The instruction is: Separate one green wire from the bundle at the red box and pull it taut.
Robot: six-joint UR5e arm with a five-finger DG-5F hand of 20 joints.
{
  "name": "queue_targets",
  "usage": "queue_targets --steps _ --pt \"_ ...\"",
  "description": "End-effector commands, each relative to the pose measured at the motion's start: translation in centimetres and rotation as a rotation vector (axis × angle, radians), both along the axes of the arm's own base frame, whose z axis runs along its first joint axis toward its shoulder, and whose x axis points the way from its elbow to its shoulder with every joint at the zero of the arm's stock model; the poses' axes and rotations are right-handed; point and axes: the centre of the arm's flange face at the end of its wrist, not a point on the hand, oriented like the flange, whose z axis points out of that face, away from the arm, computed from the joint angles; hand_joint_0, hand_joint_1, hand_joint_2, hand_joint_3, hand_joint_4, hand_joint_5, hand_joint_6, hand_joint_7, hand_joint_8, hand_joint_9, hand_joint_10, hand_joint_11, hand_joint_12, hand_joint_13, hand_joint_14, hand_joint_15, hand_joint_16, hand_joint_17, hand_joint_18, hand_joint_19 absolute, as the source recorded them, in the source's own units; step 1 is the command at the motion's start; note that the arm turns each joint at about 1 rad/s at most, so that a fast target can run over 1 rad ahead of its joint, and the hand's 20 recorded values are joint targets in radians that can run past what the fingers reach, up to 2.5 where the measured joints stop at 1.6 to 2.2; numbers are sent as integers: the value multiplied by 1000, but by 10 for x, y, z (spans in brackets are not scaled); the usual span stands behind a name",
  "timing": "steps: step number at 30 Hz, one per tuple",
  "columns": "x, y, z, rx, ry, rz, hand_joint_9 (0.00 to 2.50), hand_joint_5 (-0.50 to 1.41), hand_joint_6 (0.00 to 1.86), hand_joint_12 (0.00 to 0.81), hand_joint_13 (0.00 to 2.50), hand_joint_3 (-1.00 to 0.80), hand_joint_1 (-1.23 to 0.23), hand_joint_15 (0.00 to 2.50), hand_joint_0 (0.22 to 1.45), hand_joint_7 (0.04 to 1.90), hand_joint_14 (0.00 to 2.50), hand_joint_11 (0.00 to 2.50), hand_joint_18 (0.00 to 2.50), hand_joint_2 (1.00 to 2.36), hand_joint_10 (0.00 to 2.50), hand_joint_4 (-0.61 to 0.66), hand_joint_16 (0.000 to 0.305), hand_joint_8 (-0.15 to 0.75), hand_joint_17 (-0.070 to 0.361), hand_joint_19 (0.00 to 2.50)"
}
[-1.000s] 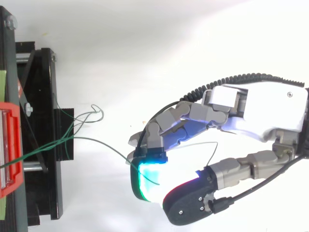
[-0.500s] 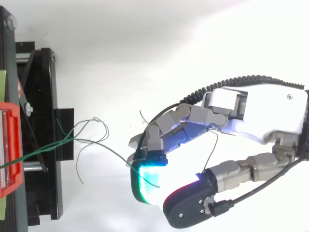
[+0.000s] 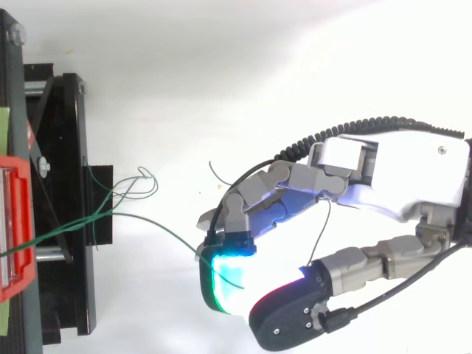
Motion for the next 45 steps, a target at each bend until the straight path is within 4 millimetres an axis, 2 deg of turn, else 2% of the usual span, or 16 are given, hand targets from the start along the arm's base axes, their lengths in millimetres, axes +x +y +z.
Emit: queue_targets --steps 1,45 --pt "0 1 0 0 0 2 741 -94 851 319 458 -156 -743 115 619 1080 5 88 429 1014 3 -34 44 232 99 323" --pt "0 4 0 0 0 6 757 -95 852 327 487 -156 -742 138 619 1084 5 104 460 1015 4 -30 44 235 100 353"
